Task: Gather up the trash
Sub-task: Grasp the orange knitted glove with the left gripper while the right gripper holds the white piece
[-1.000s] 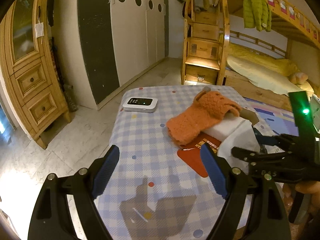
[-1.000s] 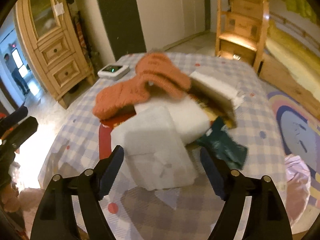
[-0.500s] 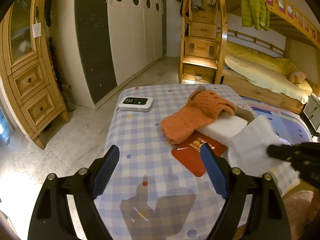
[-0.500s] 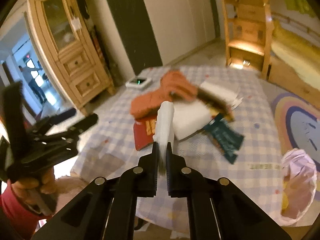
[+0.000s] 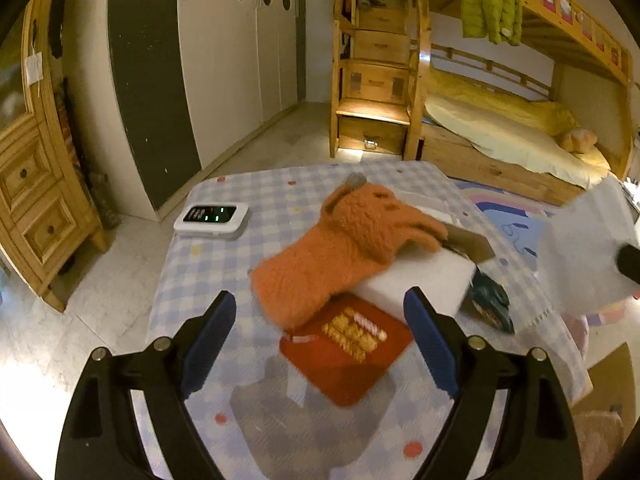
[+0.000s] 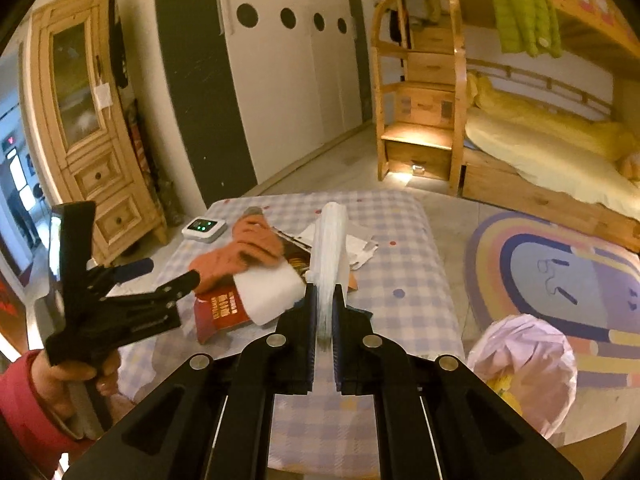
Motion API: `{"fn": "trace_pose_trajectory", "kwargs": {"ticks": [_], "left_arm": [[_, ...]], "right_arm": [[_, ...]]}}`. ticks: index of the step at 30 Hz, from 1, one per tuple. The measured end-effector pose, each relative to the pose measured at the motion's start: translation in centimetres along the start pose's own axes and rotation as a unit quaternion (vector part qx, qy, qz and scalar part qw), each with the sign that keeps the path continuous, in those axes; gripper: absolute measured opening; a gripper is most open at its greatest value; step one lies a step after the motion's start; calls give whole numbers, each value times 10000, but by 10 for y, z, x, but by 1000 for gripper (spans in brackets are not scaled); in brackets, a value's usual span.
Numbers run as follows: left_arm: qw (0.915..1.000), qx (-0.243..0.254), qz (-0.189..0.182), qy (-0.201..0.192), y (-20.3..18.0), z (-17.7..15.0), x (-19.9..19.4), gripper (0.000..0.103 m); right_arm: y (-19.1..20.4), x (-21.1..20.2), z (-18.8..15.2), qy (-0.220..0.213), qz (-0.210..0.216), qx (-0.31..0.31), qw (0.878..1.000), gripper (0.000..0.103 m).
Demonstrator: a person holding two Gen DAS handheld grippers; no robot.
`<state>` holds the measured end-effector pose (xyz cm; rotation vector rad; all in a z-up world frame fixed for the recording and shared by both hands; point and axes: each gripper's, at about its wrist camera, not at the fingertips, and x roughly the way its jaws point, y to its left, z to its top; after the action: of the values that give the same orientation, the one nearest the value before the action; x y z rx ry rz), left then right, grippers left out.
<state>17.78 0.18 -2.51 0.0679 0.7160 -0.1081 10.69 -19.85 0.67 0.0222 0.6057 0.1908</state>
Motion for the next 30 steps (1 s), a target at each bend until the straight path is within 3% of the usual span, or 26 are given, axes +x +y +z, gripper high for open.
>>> {"fn": "trace_pose_trajectory", "kwargs": {"ticks": [4, 10, 13, 16, 17, 18, 24, 30], "left_arm": [[9994, 329, 2, 73, -18, 8, 22, 81], [9991, 330, -56, 256, -28, 16, 50, 70], [9988, 364, -37, 335, -32, 18, 59, 54], [9986, 366, -64, 369, -29, 19, 61, 28], [9987, 370, -70, 349, -28, 20, 59, 10], [9988, 353, -67, 322, -26, 21, 56, 7], [9990, -121, -282, -311, 12, 50, -4, 5], [9929, -171, -1006, -618, 26, 66, -70, 5]], "right_arm": [[-7, -2, -1, -23, -8, 115, 9999, 7], [-16, 1, -1, 6, -44, 217, 9998, 7], [-19, 2, -3, 30, -58, 250, 9997, 7], [-22, -1, -4, 19, -71, 263, 9996, 7], [-22, -2, -4, 7, -73, 268, 9996, 7], [-23, -5, -4, -22, -90, 273, 9996, 7], [-27, -17, -3, -168, -92, 331, 9993, 7], [-25, -35, -2, -330, 15, 367, 9988, 7]]}}
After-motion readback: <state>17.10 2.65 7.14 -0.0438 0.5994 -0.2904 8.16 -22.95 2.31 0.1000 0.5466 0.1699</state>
